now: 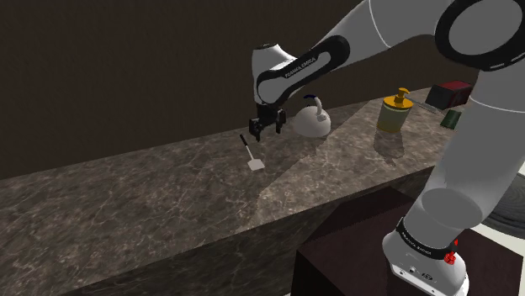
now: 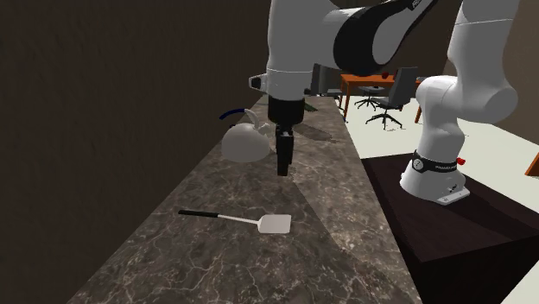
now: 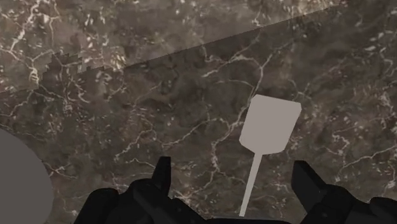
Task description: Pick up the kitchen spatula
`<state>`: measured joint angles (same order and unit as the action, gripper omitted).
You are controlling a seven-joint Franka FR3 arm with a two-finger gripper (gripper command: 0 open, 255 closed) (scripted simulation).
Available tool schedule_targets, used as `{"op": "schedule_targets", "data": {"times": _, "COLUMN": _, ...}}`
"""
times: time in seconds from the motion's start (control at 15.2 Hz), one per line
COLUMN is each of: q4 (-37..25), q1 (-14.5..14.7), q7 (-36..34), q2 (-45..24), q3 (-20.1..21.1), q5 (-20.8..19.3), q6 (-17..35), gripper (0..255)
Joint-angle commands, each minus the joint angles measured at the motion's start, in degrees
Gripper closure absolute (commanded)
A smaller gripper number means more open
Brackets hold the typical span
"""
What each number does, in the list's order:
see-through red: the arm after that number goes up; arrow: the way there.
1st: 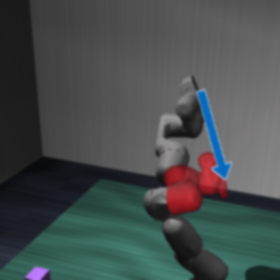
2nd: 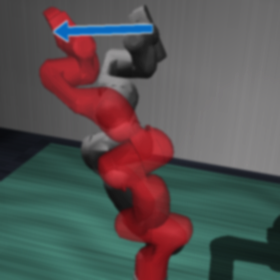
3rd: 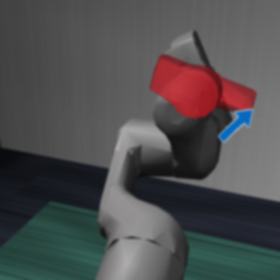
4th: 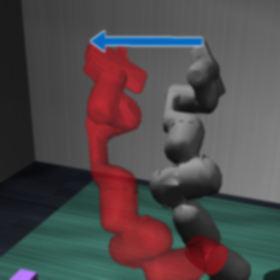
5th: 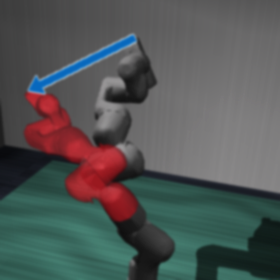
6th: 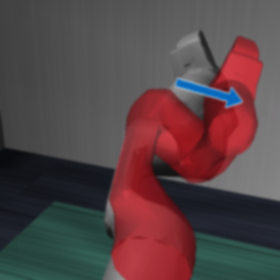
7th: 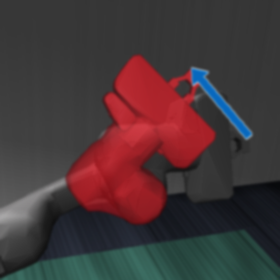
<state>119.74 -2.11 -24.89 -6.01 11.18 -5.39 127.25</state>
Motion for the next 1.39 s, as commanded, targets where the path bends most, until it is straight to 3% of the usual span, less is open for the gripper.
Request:
{"op": "schedule_targets", "data": {"times": 0.0, "q4": -4.4, "q1": 0.3, "q7": -2.6, "q2": -5.1, "q3": -0.1, "q5": -1.0, "q6": 0.8, "gripper": 0}}
{"op": "schedule_targets", "data": {"times": 0.66, "q4": -25.9, "q1": 2.6, "q7": -10.7, "q2": -26.8, "q3": -2.8, "q5": -3.0, "q6": 2.1, "gripper": 0}}
{"op": "schedule_targets", "data": {"times": 1.25, "q4": -25.1, "q1": 2.9, "q7": -11.3, "q2": -30.1, "q3": -3.3, "q5": -3.7, "q6": 6.3, "gripper": 0}}
{"op": "schedule_targets", "data": {"times": 1.32, "q4": -24.9, "q1": 2.9, "q7": -11.3, "q2": -30.0, "q3": -3.2, "q5": -3.7, "q6": 6.4, "gripper": 255}}
